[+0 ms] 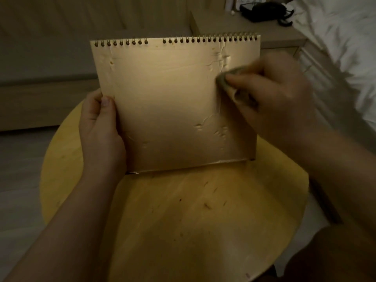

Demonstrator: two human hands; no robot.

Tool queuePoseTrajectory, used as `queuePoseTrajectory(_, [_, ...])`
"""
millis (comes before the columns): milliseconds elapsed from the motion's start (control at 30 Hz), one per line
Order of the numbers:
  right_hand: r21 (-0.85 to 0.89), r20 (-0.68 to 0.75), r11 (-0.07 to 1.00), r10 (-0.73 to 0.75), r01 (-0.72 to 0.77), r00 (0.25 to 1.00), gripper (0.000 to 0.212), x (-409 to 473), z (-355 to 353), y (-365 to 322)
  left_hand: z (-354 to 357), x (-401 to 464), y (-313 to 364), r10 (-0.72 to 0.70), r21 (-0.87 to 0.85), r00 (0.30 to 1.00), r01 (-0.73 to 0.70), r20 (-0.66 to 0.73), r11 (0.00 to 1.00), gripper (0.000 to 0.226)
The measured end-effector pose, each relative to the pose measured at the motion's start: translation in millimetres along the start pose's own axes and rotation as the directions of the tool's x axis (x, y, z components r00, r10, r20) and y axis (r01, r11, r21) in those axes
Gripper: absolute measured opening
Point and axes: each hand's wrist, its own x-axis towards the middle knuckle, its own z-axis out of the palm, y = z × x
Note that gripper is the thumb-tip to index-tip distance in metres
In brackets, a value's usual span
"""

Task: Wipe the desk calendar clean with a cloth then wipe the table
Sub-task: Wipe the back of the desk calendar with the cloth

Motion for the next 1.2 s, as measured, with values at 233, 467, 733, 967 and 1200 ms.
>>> queuePoseTrajectory(233, [-0.075,-0.025,0.996,0.051,-0.052,0.998,0.03,55,5,6,-1,1,-3,0.003,-0.013,1.0,-0.003,-0.004,1.0,0.027])
queuePoseTrajectory(467, [-0.022,0.129,0.999,0.043,-0.04,0.991,0.022,6,-2,-23,-1,-1,1,-0.002,-0.02,1.0,0.002,0.013,1.0,0.031])
queuePoseTrajectory(733, [0.102,0.203,0.994,0.01,-0.031,0.979,0.022,-74,1,-57,-1,-3,2,0.011,-0.001,1.0,-0.011,0.008,1.0,0.033])
queuePoseTrajectory(967, [0.108,0.17,0.992,-0.089,0.072,0.981,0.016,-107,8,-63,-2,-4,3,0.017,0.015,1.0,-0.017,0.017,1.0,0.032])
queuePoseTrajectory(1200, [0.1,0.113,0.994,-0.065,0.053,0.991,0.018,-56,7,-51,-3,-5,3,0.045,0.033,0.999,-0.045,-0.001,0.998,0.032])
